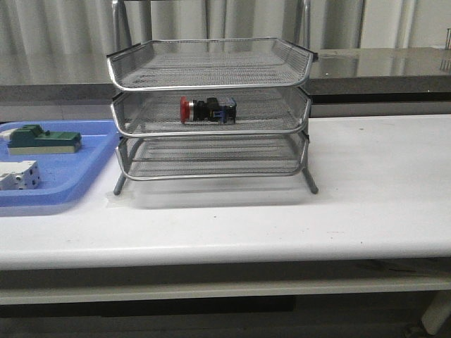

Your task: Place button on rack with both arms

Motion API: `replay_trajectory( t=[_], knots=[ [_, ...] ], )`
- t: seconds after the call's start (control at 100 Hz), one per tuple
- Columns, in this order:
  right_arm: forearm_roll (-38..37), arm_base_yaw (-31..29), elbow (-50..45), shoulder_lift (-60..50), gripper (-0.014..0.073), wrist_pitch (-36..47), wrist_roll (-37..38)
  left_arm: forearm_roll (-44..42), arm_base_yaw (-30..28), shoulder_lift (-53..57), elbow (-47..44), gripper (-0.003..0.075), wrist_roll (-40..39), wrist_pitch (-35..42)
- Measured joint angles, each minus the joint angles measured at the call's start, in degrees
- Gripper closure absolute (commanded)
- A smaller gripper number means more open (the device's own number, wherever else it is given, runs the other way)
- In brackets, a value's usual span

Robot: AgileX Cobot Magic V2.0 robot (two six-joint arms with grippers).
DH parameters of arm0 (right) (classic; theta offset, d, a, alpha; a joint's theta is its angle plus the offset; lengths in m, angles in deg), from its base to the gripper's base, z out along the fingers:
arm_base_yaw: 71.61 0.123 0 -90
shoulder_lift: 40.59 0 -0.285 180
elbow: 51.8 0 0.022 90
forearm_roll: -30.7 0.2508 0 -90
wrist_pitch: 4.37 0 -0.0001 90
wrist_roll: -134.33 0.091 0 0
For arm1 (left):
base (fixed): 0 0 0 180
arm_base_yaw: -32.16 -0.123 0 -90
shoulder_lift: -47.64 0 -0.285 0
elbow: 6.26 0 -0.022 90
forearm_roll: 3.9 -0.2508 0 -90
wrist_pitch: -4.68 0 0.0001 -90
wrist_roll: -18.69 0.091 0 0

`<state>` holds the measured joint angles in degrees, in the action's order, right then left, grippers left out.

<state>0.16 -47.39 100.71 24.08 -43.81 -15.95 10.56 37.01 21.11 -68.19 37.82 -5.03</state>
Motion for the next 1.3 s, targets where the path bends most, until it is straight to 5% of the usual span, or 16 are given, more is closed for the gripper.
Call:
replay_trajectory(
  t=[0.66,1.3],
  knots=[
    [0.0,-1.7,-14.13,-30.36,0.0651,-2.1,0.97,0.0,0.0,0.0,0.0,0.0716,0.0,0.0],
    [0.11,-1.7,-14.13,-31.91,0.0651,-2.22,0.97,0.0,0.0,0.0,0.0,0.0716,0.0,0.0]
  ],
)
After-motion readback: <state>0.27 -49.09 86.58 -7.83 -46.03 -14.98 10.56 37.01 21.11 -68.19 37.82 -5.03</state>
